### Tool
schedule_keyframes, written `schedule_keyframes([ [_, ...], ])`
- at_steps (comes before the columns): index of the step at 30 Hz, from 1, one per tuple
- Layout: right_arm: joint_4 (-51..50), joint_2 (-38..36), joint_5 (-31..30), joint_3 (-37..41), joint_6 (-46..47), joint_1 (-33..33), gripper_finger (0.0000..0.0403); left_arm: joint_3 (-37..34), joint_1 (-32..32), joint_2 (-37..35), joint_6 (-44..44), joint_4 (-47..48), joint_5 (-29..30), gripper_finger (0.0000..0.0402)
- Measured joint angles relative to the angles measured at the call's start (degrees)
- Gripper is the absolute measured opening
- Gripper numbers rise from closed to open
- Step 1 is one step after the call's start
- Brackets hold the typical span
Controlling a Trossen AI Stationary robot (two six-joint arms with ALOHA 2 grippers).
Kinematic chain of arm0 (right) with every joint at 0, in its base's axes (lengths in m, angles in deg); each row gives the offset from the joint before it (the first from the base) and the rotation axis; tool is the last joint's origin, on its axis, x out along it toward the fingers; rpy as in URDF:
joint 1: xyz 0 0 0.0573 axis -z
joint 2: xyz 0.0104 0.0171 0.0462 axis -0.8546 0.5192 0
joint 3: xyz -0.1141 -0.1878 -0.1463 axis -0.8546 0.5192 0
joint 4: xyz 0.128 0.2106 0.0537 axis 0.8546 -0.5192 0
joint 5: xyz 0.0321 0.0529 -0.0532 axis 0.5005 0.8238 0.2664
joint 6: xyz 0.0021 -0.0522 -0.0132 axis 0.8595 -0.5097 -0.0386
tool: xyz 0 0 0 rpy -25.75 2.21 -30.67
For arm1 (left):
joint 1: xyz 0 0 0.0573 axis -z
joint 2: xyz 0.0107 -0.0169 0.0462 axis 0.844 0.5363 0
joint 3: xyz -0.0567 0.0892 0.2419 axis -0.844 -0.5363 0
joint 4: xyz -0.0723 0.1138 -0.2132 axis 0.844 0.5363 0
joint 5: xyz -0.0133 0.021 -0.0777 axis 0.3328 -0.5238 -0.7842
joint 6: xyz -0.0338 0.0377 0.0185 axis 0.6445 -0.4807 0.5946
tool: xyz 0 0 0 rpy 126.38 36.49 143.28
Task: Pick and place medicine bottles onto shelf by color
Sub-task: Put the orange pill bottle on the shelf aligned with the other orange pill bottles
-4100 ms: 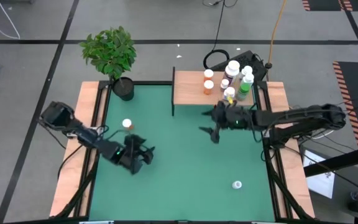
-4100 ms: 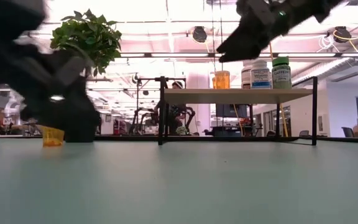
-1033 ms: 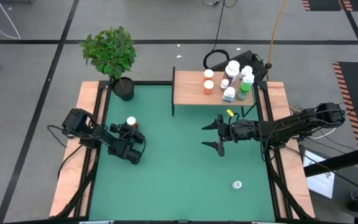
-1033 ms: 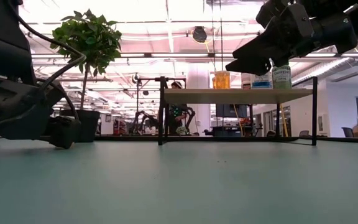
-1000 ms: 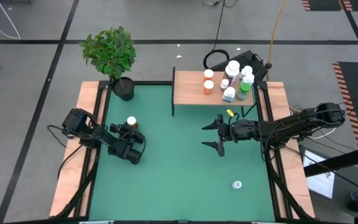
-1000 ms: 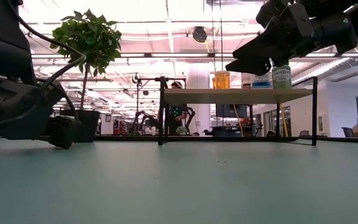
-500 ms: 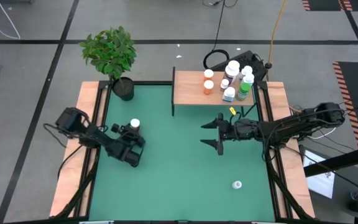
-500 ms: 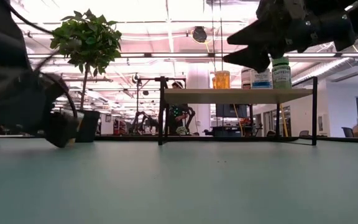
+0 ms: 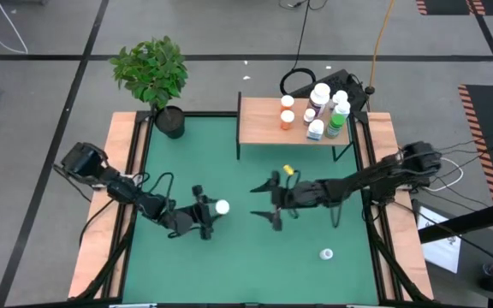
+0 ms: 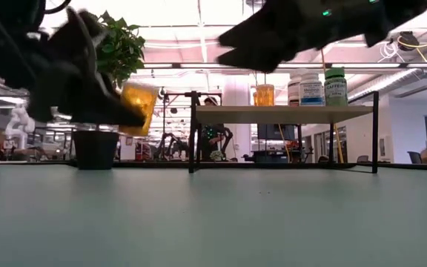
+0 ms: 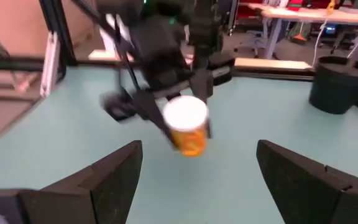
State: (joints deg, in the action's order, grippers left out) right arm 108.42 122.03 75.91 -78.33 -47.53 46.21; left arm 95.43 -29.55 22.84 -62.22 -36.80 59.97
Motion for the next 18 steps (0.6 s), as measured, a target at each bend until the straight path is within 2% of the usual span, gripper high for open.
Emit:
schedule_keyframes([
  [4,0.62,6.68,2.96,-4.53,-4.56,-1.42,0.0313,-0.02,-0.26,0.02,-4.59,-7.79,-8.31,0.0189],
  [8,7.37,12.21,3.06,-8.61,-9.58,-3.66,0.0313,-0.02,-1.73,0.18,-4.94,-9.59,-20.35,0.0189],
  [10,8.55,14.64,3.09,-10.43,-11.26,-4.57,0.0313,0.11,-2.72,0.57,-4.03,-9.7,-24.25,0.0189],
  [15,6.16,19.38,7.55,-14.27,-13.71,-5.03,0.0313,2.67,-4.24,2.83,-4.83,-9.62,-22.94,0.0188],
  [18,6.15,20.74,6.11,-14.87,-15.4,-5.03,0.0313,4.09,-4.26,5.06,-7.18,-9.31,-23.38,0.0188],
])
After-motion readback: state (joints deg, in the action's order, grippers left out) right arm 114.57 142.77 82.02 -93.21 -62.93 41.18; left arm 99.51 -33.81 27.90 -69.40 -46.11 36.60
